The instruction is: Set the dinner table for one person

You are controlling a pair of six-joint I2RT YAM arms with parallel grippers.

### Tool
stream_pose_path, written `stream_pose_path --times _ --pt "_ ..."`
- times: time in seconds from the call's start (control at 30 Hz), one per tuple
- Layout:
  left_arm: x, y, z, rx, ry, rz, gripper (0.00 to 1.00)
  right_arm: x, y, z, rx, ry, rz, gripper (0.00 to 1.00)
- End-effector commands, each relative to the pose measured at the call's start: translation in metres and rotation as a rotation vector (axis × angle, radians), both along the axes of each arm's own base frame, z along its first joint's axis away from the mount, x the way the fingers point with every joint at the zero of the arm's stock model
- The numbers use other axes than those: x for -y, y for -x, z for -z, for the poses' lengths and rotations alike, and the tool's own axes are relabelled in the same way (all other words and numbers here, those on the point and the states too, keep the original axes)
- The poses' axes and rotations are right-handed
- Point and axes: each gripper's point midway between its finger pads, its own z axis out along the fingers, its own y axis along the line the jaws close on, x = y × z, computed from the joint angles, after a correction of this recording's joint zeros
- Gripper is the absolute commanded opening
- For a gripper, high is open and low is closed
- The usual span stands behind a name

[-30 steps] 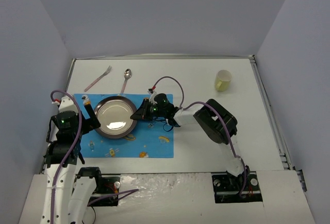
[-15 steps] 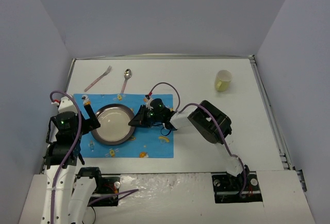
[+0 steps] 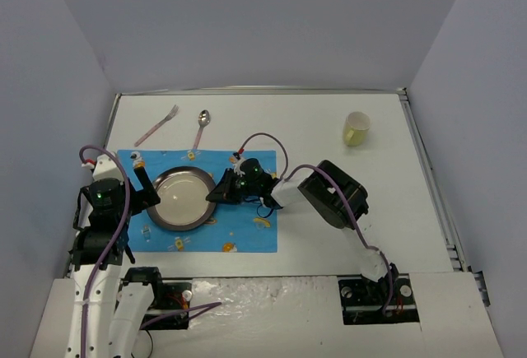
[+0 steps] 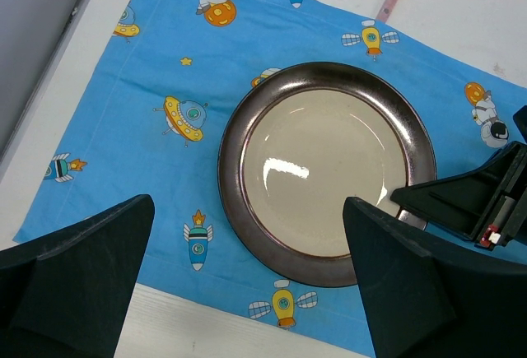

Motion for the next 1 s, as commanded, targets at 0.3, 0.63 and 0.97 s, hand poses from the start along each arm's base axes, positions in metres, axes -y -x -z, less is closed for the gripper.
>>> stream_pose_path --times 0.3,0.63,0.97 --pt "-0.001 -0.008 -0.025 0.077 -0.021 0.005 0.97 -0.016 -0.015 -0.081 0.197 -0.154 -0.023 0.47" --pt "0.001 -0.013 -0.022 0.062 -0.013 0.015 0.97 0.028 -0.037 -0.084 0.283 0.068 0.045 0.78" --pt "0.015 -0.079 -0.028 -0.059 0.038 0.094 0.97 0.145 -0.075 -0.119 0.437 0.36 0.188 0.81"
